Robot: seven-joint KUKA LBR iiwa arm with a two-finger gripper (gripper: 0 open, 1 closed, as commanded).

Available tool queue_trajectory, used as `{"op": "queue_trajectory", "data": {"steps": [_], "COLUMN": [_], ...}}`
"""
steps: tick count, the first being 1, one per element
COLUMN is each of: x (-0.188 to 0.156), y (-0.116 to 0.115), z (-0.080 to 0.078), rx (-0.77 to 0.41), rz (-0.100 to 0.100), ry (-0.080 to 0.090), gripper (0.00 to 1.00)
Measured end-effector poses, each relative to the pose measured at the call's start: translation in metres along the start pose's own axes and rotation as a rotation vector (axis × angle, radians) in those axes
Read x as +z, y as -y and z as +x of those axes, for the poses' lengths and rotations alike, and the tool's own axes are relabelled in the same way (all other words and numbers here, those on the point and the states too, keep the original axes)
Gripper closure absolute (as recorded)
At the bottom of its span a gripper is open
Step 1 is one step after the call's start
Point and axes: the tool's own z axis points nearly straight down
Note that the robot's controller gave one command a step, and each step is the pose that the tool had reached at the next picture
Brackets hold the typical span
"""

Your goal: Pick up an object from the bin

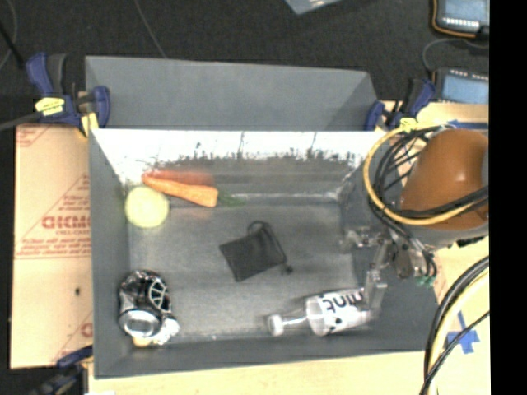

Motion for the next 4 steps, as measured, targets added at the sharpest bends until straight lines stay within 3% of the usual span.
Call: {"op": "queue_trajectory", "data": {"steps": [1,2,3,4], "x": [-0.004,0.038,0.067,0.081], "y": [0.0,0.017,0.019,0.008], "z": [-0.002,0.011,0.016,0.008], "rx": [-0.004,-0.004,-0.133,-0.304], "rz": [0.002,0.002,0.0,0.006], "ry": [0.008,0.012,-0.004,0.014], "gripper": [0.0,0.0,0.0,1.0]}}
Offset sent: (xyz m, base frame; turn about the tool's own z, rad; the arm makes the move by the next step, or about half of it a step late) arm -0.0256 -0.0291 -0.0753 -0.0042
